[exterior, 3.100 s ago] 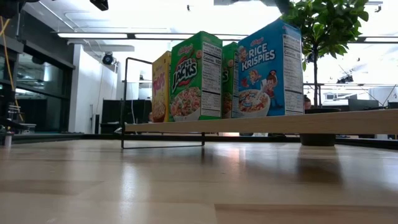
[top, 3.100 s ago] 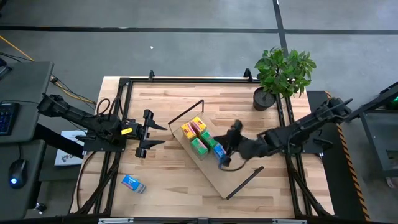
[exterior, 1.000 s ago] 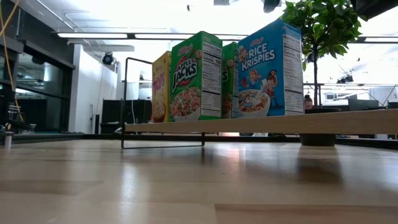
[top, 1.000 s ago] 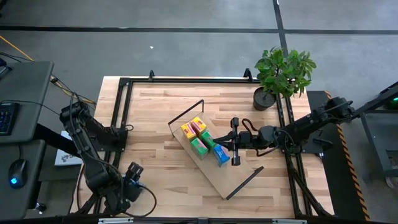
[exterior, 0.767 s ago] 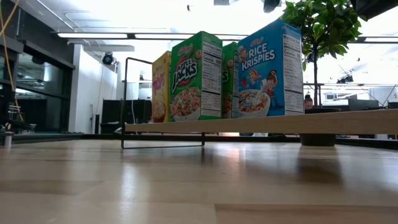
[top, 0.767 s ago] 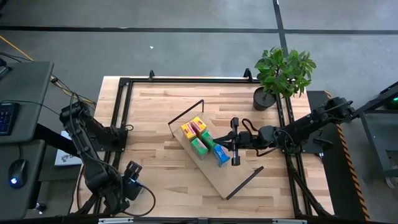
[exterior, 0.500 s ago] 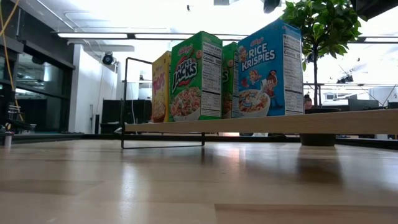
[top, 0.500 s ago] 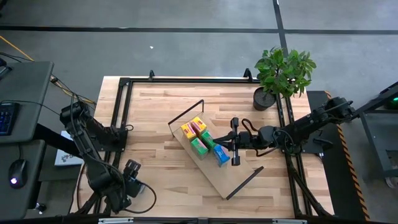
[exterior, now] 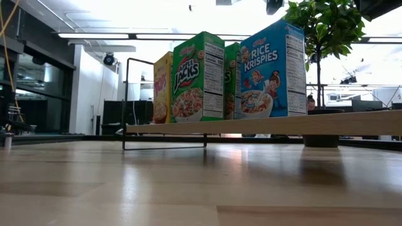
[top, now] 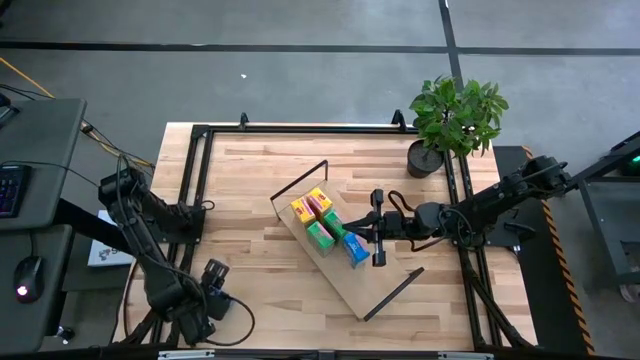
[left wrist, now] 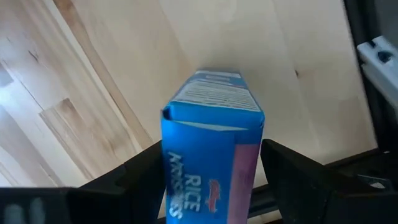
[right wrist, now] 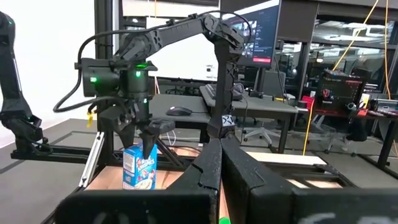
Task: Stack cereal on shelf
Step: Put the blue cereal box aligned with the other blue cereal box on the shelf
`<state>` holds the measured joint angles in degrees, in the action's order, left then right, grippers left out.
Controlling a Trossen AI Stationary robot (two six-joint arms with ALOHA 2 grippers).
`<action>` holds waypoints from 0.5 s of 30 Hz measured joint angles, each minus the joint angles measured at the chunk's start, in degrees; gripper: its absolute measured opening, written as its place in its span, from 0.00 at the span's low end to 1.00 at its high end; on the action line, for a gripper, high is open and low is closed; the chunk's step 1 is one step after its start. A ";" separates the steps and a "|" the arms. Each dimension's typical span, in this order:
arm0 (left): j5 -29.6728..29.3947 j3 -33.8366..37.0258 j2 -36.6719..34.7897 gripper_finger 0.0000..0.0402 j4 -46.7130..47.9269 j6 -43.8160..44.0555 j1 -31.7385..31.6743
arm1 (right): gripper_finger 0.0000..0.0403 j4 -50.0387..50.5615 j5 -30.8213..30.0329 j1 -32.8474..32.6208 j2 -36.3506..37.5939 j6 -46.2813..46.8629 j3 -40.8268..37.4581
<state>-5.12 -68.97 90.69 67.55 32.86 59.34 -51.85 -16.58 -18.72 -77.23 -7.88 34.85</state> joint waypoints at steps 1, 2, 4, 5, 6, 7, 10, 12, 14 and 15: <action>0.08 0.00 0.66 0.60 0.00 -0.02 -0.01 | 0.00 0.06 0.00 0.00 0.00 -0.02 0.00; 0.06 0.02 1.32 0.60 0.00 -0.02 -0.03 | 0.00 0.06 0.00 0.00 0.00 0.00 0.00; 0.04 0.02 2.51 0.60 0.00 0.00 -0.05 | 0.00 0.21 0.00 0.00 0.00 -0.02 0.00; 0.04 0.02 3.18 0.60 -0.03 0.11 -0.06 | 0.00 0.22 0.00 -0.01 0.00 -0.02 0.00; 0.06 0.02 3.74 0.60 -0.07 0.49 -0.05 | 0.00 0.19 0.00 0.00 0.00 -0.02 0.00; 0.09 0.02 4.25 0.60 -0.17 1.08 -0.06 | 0.00 0.19 0.00 0.00 0.00 -0.02 0.00; 1.25 0.02 5.54 0.60 -0.22 1.59 -0.07 | 0.00 0.19 0.00 0.00 0.00 -0.03 0.00; 1.51 0.02 6.20 0.60 -0.28 1.55 -0.07 | 0.00 0.19 0.00 0.00 0.00 -0.04 0.00; 1.55 0.04 6.49 0.60 -0.46 1.55 -0.07 | 0.00 0.20 0.00 0.00 0.00 -0.04 0.00; 1.59 0.03 6.49 0.59 -0.71 1.55 -0.07 | 0.00 0.19 0.00 0.00 0.00 -0.04 0.00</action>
<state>-3.53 -68.94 97.19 66.84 34.41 59.27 -51.66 -16.58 -18.73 -77.23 -7.92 34.85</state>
